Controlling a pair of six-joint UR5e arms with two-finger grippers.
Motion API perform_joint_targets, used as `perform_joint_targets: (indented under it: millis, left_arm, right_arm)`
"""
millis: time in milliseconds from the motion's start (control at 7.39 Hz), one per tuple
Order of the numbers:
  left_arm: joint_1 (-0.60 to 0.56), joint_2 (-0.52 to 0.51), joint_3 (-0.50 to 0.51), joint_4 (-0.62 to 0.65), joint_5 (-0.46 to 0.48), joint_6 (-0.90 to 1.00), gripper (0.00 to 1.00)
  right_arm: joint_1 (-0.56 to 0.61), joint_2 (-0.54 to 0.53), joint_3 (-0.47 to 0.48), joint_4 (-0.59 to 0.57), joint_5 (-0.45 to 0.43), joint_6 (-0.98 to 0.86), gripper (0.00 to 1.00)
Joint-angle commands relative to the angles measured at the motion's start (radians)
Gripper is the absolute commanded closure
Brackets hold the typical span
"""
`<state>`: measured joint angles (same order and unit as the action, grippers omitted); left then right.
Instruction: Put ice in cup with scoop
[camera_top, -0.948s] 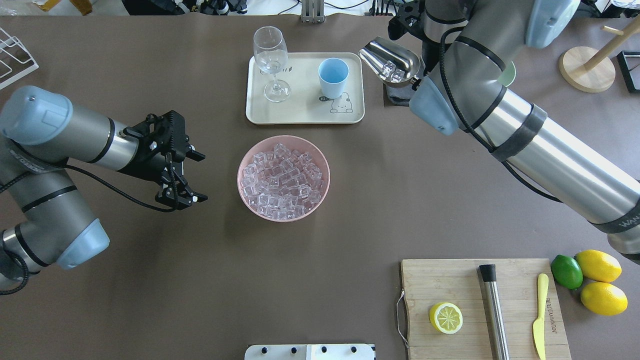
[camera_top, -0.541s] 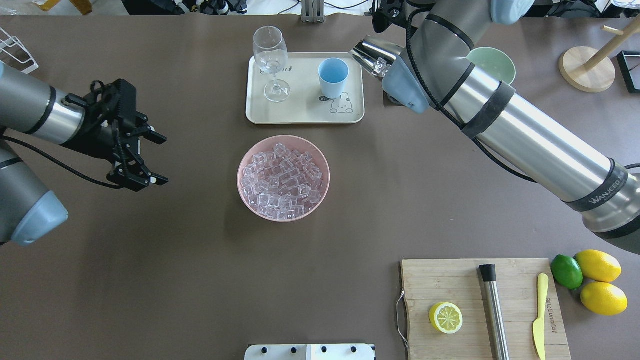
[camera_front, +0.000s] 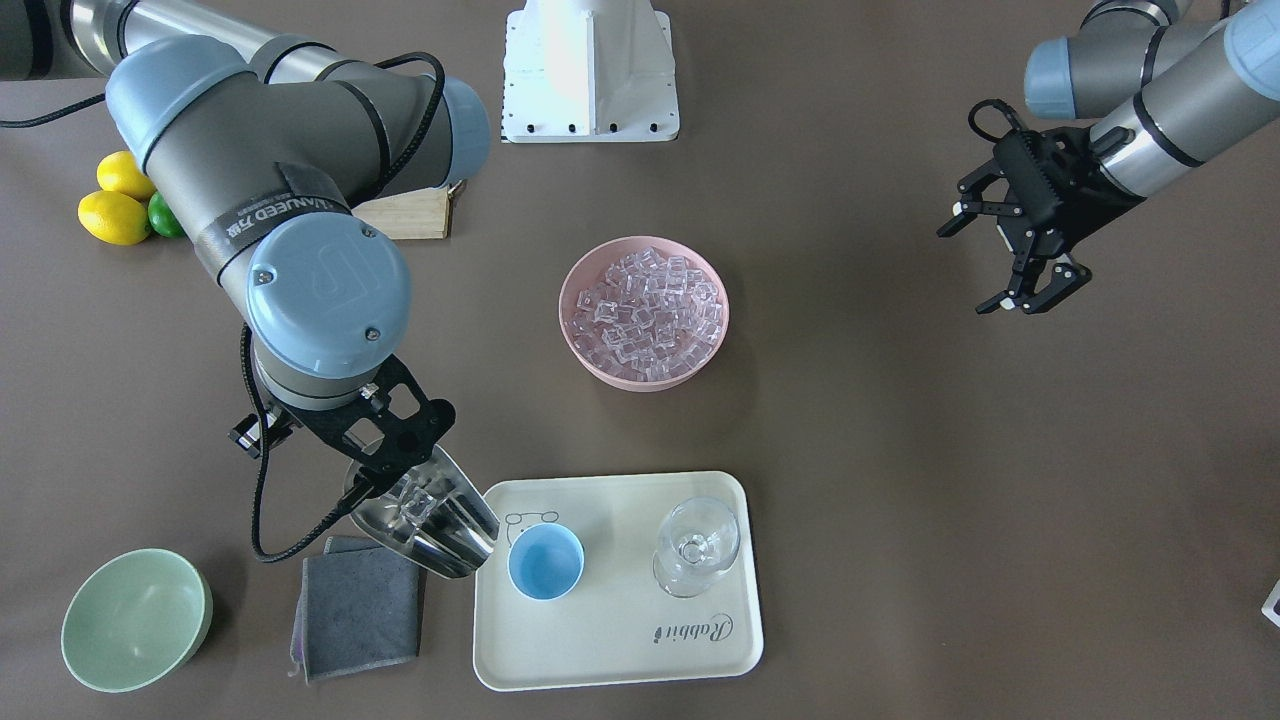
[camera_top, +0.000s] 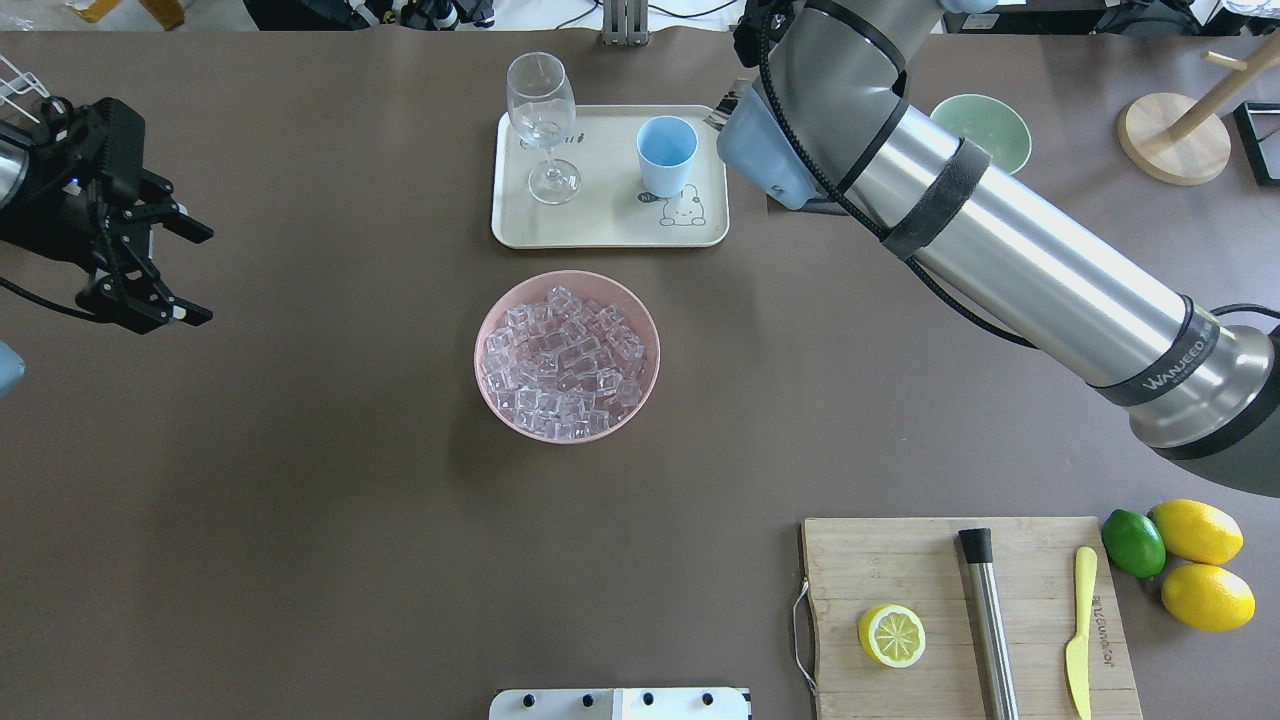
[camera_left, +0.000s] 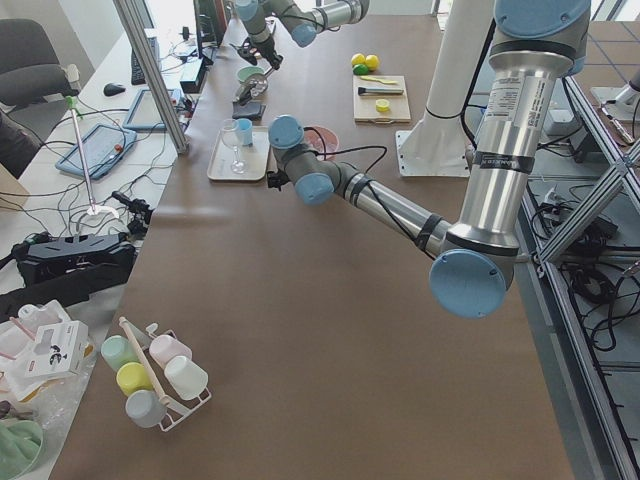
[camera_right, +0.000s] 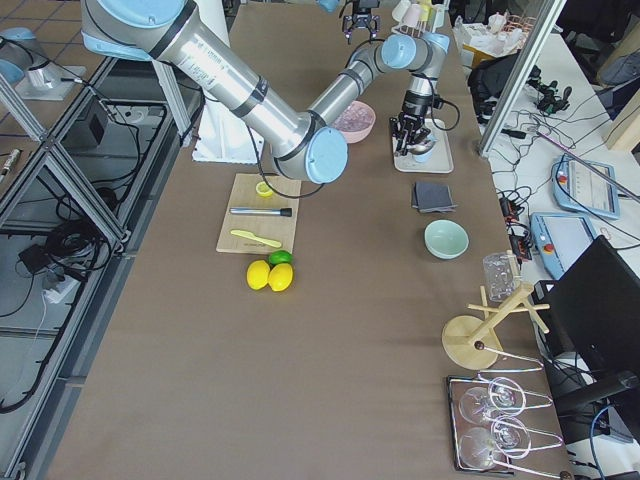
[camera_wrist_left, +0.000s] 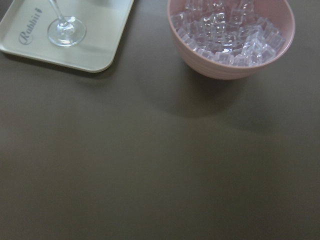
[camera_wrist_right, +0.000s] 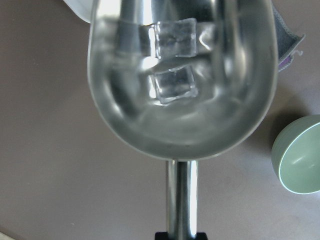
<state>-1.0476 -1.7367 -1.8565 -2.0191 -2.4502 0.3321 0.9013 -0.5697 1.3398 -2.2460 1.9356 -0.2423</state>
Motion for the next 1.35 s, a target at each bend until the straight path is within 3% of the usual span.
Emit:
perform_joint_targets:
  millis: [0, 135, 406, 541, 1218]
  left_arm:
    - [-0.144, 0.017, -0.03, 0.318, -0.006, 0.079, 0.02]
    - [-0.231, 0.02, -0.032, 0.441, -0.006, 0.082, 0.01]
    - [-0.39, 0.092, 0.025, 0.457, 0.002, 0.262, 0.01]
    - [-0.479, 0.085, 0.108, 0.458, 0.002, 0.274, 0.01]
    - [-0.598, 0.094, 0.312, 0.459, 0.016, 0.225, 0.01]
  right_arm:
    - [-0.022, 0.049, -0.054, -0.011, -0.038, -0.044, 1.0]
    - [-0.034, 0.072, -0.085, -0.011, -0.044, -0.048, 1.0]
    - [-0.038, 0.089, -0.111, -0.023, -0.067, -0.086, 1.0]
    - [-0.039, 0.099, -0.129, -0.033, -0.081, -0.091, 1.0]
    - [-0.048, 0.203, -0.267, -0.066, -0.173, -0.13, 1.0]
